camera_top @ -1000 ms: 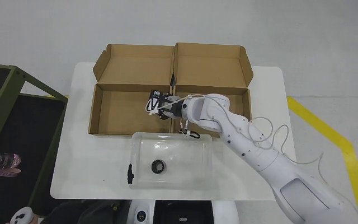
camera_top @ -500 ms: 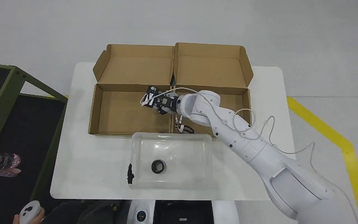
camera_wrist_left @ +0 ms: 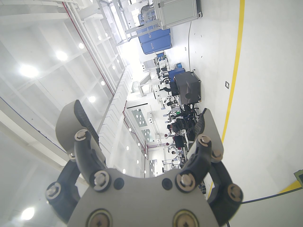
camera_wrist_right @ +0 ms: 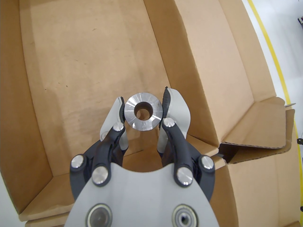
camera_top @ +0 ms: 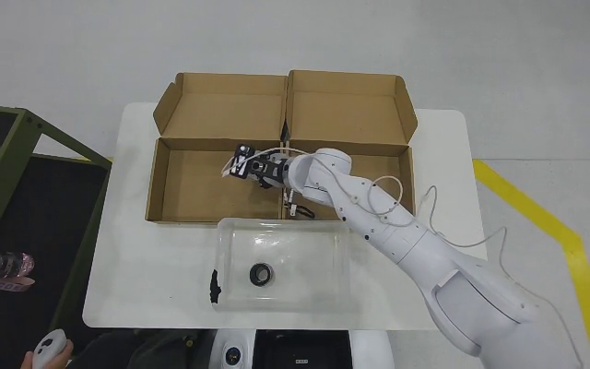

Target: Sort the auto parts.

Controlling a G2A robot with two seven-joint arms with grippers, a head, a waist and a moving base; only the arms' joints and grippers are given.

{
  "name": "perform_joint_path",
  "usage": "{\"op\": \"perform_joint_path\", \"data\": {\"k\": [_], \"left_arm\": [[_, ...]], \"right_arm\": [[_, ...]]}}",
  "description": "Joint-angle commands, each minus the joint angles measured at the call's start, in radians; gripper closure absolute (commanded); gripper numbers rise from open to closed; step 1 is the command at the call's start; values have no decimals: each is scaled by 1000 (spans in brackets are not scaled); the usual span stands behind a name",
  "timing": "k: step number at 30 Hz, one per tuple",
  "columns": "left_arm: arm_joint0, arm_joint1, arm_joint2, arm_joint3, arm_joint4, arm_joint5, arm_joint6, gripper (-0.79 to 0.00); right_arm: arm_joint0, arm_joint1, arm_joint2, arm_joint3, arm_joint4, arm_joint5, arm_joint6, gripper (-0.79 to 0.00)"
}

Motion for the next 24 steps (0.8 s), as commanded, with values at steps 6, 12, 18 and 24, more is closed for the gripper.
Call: {"op": "perform_joint_path", "data": {"k": [6, 12, 18, 24], "left_arm": [[0, 0, 0, 0, 0, 0, 0, -785], [0, 0, 0, 0, 0, 0, 0, -785], [0, 0, 0, 0, 0, 0, 0, -785], [0, 0, 0, 0, 0, 0, 0, -785]], "right_arm": [[5, -15, 3, 14, -22, -1, 25, -256], [4, -21, 14, 15, -35, -17, 40, -296], [1, -13, 49, -48, -68, -29, 37, -308], [-30, 11, 111, -157, -81, -70, 42, -305]]}}
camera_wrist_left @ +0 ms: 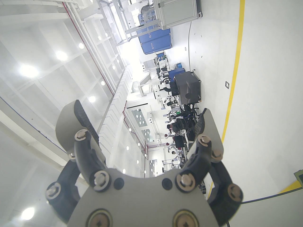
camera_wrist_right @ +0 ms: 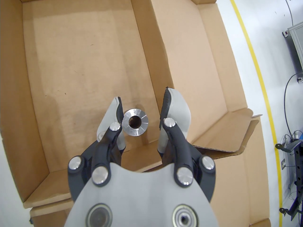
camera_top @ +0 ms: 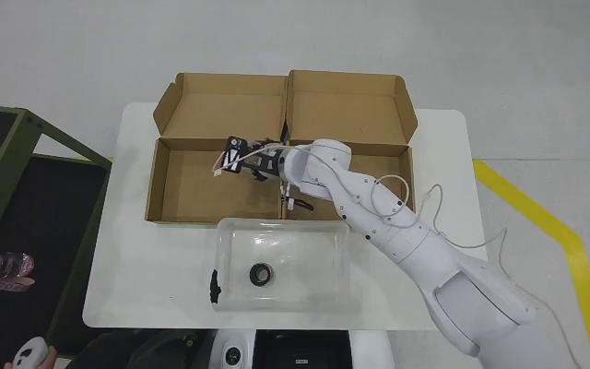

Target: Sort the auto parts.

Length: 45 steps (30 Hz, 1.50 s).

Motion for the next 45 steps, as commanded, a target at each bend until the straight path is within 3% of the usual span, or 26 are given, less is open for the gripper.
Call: {"op": "perform_joint_path", "data": {"k": [1, 14, 25, 34, 45], "left_arm": [[0, 0, 0, 0, 0, 0, 0, -785], [0, 0, 0, 0, 0, 0, 0, -785], [0, 0, 0, 0, 0, 0, 0, -785], [0, 0, 0, 0, 0, 0, 0, -785], [0, 0, 0, 0, 0, 0, 0, -785]], "right_arm": [[-17, 9, 21, -42, 2, -20, 3, -305], [-246, 87, 169, -397, 18, -168, 67, -302], [-446, 138, 229, -634, -17, -271, 106, -299], [-558, 166, 224, -749, -61, -340, 131, -308], [-641, 189, 207, -760, -119, -370, 122, -323]]}}
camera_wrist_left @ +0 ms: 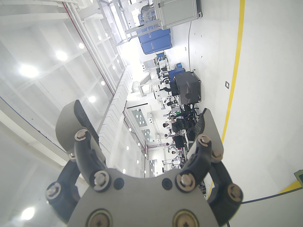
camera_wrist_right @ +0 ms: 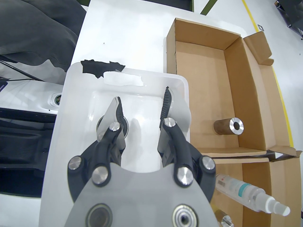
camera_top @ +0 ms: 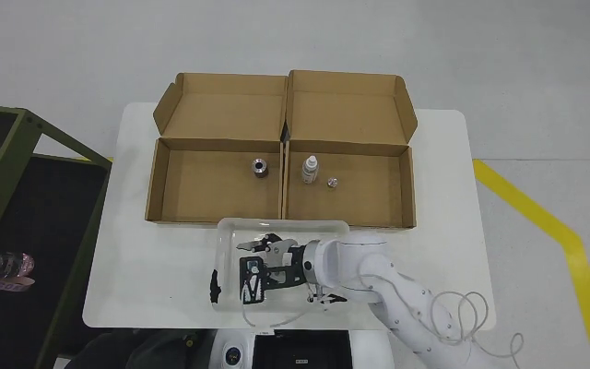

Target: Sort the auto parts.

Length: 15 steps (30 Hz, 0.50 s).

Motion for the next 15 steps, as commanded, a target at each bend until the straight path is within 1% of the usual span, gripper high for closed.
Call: {"op": "perform_joint_path", "data": {"k": [1, 5, 15], "left_arm": [[0, 0, 0, 0, 0, 0, 0, -785], [0, 0, 0, 0, 0, 0, 0, -785], [0, 0, 0, 0, 0, 0, 0, -785]], "right_arm": [[-12, 4, -7, 2, -13, -6, 4, -326], [-27, 9, -21, 19, -37, -14, -3, -323], [-36, 18, -40, 49, -75, -12, -28, -360]]}}
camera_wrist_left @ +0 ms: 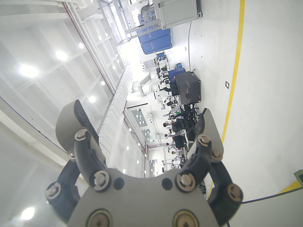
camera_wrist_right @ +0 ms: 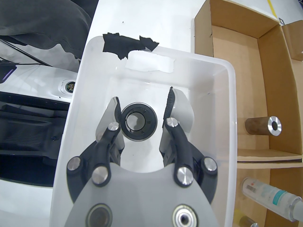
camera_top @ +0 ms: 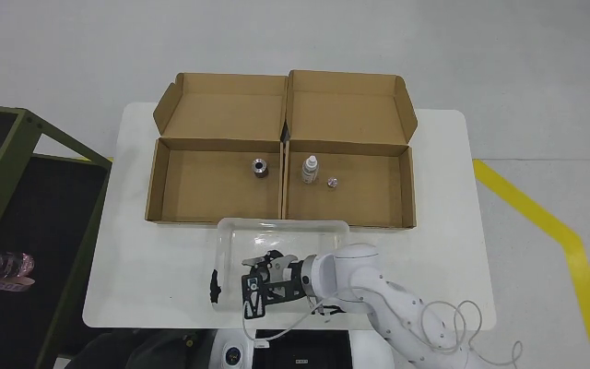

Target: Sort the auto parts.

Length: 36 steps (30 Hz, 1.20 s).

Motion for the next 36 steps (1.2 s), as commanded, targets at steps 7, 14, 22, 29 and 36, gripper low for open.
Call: {"op": "perform_joint_path", "data": {"k": [7, 14, 22, 29, 36], "left_arm": [[0, 0, 0, 0, 0, 0, 0, -785], [0, 0, 0, 0, 0, 0, 0, -785], [0, 0, 0, 0, 0, 0, 0, -785], [0, 0, 0, 0, 0, 0, 0, -785], [0, 0, 0, 0, 0, 0, 0, -785]], "right_arm": [[7, 5, -6, 22, -11, 6, -6, -372], [16, 7, -15, 35, -6, 8, -4, -379], [26, 8, -28, 62, -12, 13, -9, -391], [36, 8, -42, 89, -14, 19, -17, -394], [55, 5, -59, 131, -12, 28, -25, -468]]}}
